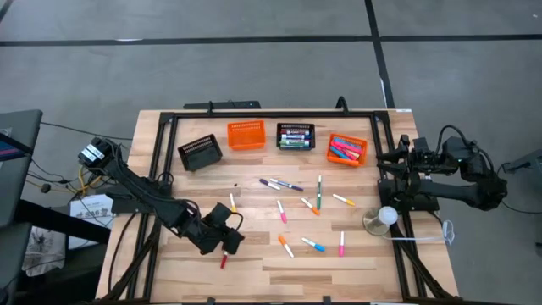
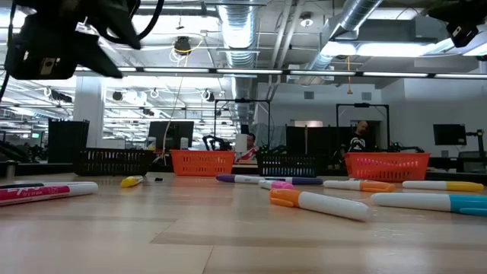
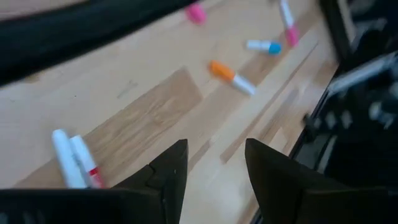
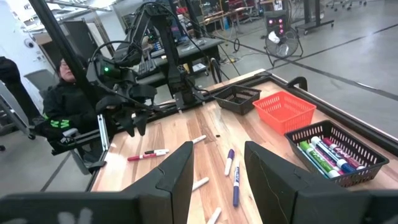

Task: Pick & Place Markers
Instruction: Put the red marker into the left orange bin

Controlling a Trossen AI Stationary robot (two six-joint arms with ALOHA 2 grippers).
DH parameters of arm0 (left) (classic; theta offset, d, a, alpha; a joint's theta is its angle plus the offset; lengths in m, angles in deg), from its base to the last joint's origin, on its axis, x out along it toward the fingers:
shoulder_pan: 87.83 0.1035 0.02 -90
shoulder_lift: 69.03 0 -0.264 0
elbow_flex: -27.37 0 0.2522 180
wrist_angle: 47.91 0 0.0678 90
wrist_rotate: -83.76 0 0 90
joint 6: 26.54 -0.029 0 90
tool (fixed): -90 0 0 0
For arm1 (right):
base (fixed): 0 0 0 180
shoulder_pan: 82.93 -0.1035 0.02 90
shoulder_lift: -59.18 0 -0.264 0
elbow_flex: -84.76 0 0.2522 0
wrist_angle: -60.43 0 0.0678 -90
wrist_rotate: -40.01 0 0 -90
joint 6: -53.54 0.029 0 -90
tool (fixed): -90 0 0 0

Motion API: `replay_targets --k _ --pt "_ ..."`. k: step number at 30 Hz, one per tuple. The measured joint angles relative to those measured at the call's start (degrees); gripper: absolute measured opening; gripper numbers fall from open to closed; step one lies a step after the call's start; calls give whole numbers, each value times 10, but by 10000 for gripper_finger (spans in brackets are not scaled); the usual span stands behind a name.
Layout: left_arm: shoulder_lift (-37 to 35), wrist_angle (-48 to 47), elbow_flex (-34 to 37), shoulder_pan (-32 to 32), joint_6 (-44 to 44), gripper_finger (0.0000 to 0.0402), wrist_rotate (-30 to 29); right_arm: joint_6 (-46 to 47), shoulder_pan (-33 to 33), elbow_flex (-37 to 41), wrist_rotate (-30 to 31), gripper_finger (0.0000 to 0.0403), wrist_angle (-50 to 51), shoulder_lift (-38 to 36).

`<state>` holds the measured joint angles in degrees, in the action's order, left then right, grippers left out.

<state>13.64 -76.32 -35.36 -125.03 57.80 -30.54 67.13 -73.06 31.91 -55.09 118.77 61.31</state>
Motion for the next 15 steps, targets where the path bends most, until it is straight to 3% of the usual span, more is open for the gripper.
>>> replay_targets --k 4,9,15 --pt "0 46 0 0 60 159 -39 0 0 0 0 134 0 0" --pt "0 112 0 -1 76 159 -39 -1 0 0 0 133 0 0" --pt "18 116 -22 -20 86 159 -44 -3 0 0 0 134 0 0"
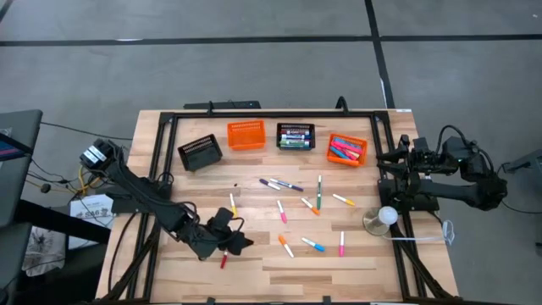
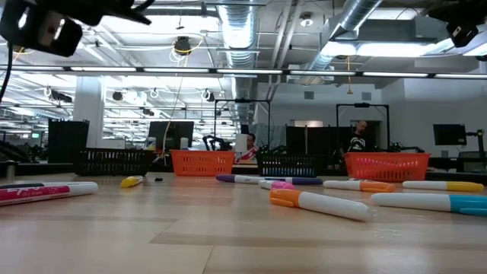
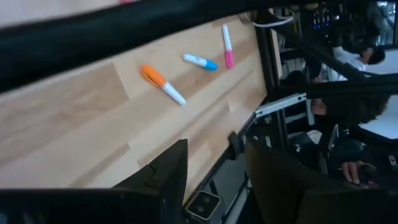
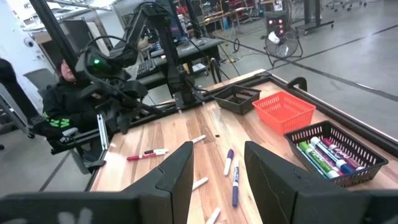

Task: Pick & Place Markers
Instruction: Put the red marker into the left orange bin

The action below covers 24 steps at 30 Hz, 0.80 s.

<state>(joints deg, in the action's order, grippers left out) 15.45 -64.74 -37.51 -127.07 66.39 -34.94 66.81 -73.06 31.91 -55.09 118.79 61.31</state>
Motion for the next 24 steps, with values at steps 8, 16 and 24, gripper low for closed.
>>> replay_targets --k 8,16,24 --pt "124 -21 -96 -22 25 159 50 -2 0 0 2 133 0 0" --pt "150 -213 -165 -50 123 159 121 -2 0 0 8 133 0 0" --pt "151 -346 -194 -106 268 159 149 -3 0 0 7 134 0 0"
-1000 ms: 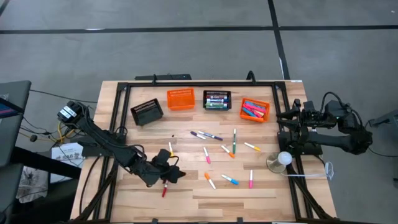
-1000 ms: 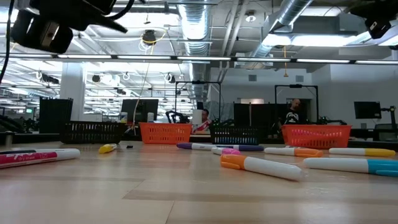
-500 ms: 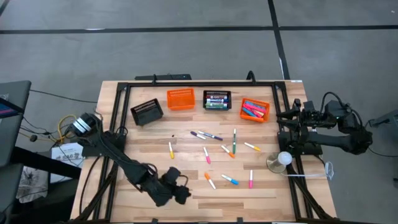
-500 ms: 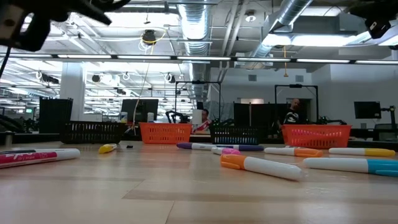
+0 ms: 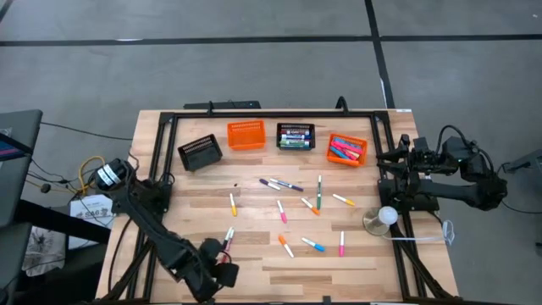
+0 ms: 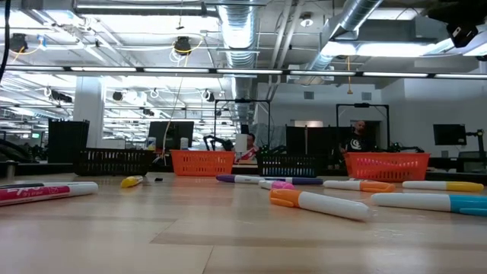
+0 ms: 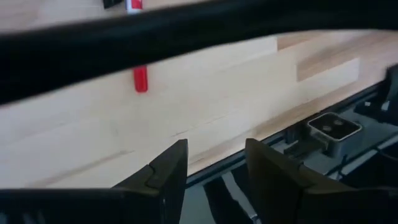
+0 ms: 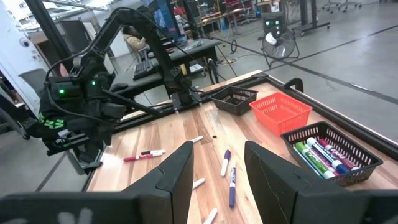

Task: Pick & Place Markers
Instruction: Put the red marker into the left orange bin

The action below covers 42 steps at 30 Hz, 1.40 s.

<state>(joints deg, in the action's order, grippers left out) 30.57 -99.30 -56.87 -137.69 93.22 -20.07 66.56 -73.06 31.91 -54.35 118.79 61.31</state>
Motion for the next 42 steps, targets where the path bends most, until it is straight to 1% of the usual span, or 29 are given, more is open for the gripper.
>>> replay_targets --k 5,9,11,18,24,31,38,42 --pt "27 -9 0 26 6 159 -5 0 0 0 0 133 0 0" --pt "54 -19 0 44 -7 159 22 0 0 0 -1 134 0 0" --pt "61 -27 0 44 -6 159 25 0 0 0 -1 134 0 0" --pt "63 -43 0 45 5 159 24 0 0 0 -1 134 0 0" --pt "65 -46 12 57 5 159 23 0 0 0 -1 133 0 0" --pt "77 -44 14 73 -12 159 21 0 0 0 -1 134 0 0" --pt "114 -38 12 72 -8 159 71 0 0 0 -1 133 0 0" --pt "124 -37 11 73 -6 159 79 0 0 0 -1 134 0 0"
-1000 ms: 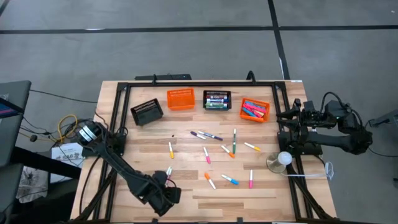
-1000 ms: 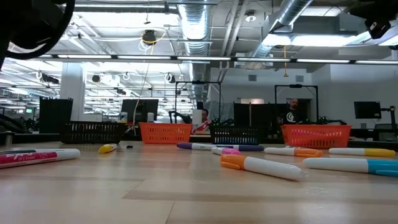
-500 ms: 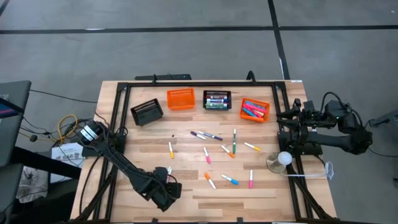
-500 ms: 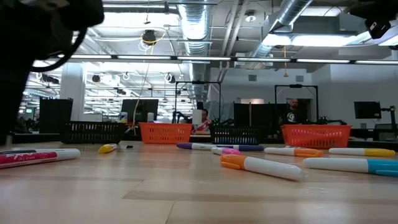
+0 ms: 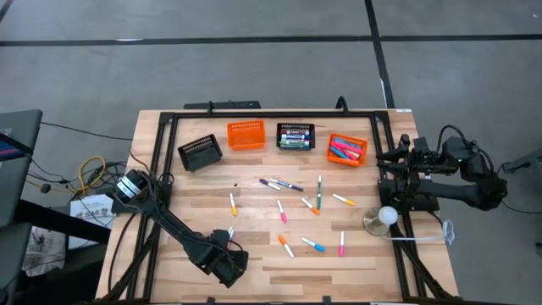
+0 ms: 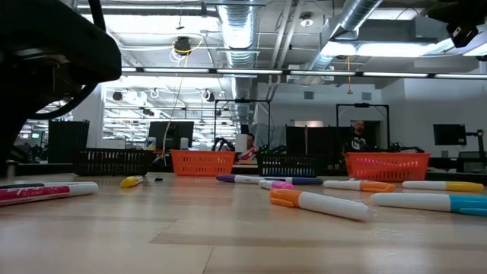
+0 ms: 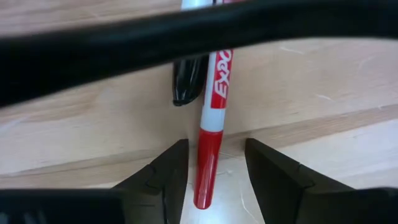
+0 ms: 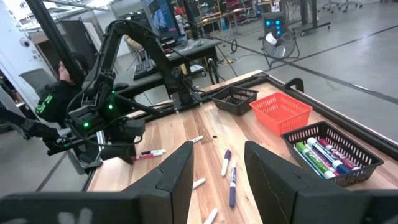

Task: Pick & Place Markers
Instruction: Put the red marker into the left orange bin

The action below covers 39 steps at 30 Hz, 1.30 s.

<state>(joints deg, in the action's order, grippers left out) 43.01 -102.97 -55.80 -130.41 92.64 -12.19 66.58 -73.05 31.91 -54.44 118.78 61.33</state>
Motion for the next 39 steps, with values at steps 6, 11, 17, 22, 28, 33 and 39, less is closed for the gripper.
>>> replay_targets --k 6,11,17,22,28,33,39 --pt "1 3 1 2 -5 159 -4 0 0 0 0 133 0 0" --pt "2 8 2 2 -5 159 -12 0 0 0 0 134 0 0" --pt "3 9 2 7 -5 159 -25 0 0 0 0 132 0 0" --pt "3 8 2 9 -6 159 -30 0 0 0 0 134 0 0" --pt "4 7 2 9 -6 159 -30 0 0 0 0 133 0 0" --pt "4 7 3 9 -5 159 -30 0 0 0 0 134 0 0" --pt "4 7 3 9 -5 159 -30 0 0 0 0 133 0 0"
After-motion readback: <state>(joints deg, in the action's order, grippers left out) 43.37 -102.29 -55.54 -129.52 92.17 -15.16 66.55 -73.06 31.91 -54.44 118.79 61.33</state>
